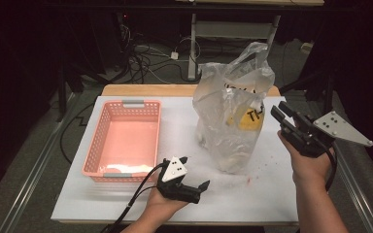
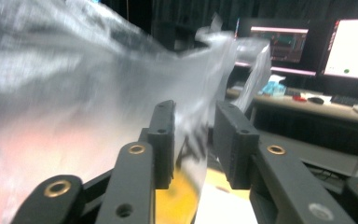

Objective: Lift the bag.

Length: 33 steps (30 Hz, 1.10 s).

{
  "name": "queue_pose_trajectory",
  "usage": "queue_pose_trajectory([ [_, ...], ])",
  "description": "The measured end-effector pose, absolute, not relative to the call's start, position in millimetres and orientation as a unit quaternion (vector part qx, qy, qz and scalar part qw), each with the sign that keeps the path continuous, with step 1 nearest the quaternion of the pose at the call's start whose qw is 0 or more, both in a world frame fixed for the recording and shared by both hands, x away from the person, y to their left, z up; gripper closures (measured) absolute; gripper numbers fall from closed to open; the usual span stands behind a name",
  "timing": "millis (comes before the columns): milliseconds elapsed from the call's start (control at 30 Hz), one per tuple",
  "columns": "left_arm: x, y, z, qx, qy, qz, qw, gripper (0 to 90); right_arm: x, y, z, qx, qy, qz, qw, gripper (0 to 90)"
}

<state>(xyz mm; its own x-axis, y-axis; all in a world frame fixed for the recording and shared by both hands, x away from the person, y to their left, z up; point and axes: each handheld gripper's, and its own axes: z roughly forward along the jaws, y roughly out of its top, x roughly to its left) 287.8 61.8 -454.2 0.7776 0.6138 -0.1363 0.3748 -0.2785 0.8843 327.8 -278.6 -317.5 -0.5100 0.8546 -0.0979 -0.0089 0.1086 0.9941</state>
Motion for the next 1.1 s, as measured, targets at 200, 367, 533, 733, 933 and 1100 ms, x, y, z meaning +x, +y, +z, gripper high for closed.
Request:
queue_pose_trajectory([
  [200, 287, 63, -461, 0.788, 0.316, 0.118, 0.514, 0.0, 327, -281, -346, 0.343, 0.666, 0.565, 0.347, 61.0],
  [367, 287, 62, -467, 0.793, 0.317, 0.117, 0.507, 0.0, 328, -281, -376, 0.358, 0.689, 0.546, 0.315, 50.9],
  [533, 289, 63, -471, 0.796, 0.319, 0.121, 0.501, 0.0, 328, -279, -405, 0.368, 0.709, 0.527, 0.289, 38.4],
  [733, 288, 62, -475, 0.799, 0.318, 0.122, 0.495, 0.0, 325, -276, -433, 0.369, 0.729, 0.514, 0.261, 26.1],
  [933, 287, 62, -478, 0.802, 0.317, 0.124, 0.491, 0.0, 311, -275, -455, 0.376, 0.742, 0.498, 0.247, 14.7],
  [1100, 286, 61, -481, 0.801, 0.316, 0.119, 0.495, 0.0, 296, -280, -465, 0.39, 0.738, 0.494, 0.243, 2.0],
])
